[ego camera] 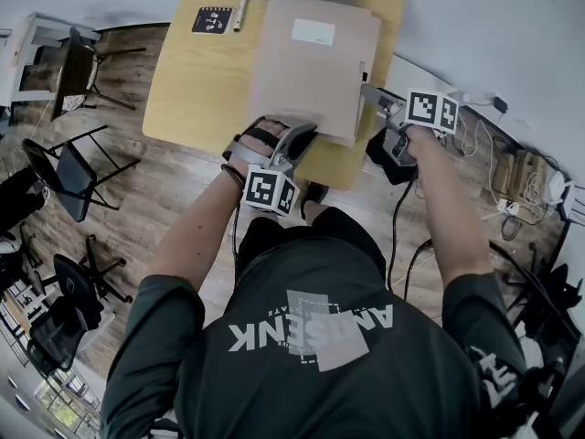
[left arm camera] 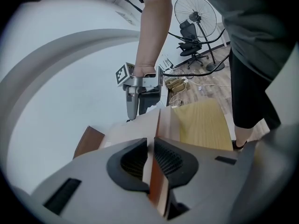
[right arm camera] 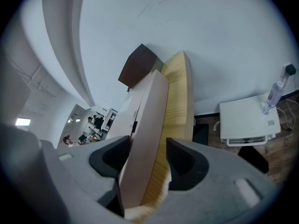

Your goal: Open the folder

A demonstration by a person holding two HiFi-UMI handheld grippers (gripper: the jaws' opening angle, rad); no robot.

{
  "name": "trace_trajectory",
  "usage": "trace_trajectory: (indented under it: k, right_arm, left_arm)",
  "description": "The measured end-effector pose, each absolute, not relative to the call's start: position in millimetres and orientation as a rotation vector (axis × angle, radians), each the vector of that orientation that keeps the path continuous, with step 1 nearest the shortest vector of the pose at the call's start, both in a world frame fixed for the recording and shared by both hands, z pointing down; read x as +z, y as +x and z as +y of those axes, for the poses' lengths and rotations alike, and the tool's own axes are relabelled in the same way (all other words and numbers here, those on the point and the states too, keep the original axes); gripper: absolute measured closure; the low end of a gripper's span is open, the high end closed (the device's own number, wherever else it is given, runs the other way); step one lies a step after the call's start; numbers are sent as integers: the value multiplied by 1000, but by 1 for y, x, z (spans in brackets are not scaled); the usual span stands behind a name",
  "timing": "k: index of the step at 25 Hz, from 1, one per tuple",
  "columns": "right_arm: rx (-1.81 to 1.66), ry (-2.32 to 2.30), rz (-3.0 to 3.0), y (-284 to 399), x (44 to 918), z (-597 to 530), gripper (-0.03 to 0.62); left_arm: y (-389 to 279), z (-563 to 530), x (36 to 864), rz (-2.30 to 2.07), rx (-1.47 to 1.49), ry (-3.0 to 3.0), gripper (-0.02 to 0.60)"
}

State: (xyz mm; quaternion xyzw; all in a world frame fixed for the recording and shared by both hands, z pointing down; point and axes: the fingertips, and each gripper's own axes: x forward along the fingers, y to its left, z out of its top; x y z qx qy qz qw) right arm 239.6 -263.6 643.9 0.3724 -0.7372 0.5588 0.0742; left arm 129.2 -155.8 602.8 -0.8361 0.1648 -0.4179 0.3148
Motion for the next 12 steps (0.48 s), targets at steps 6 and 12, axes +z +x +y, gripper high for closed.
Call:
trace_trajectory:
  k: [6, 12]
  right_arm:
    - [1683, 1119, -2218, 239, 645, -264, 352]
    - [1704, 1131, -2205, 237, 645, -263, 352]
  left_arm:
    - [127, -163, 594, 542, -1080, -2278, 573]
    - [118, -166, 589, 763, -1083, -2488, 577]
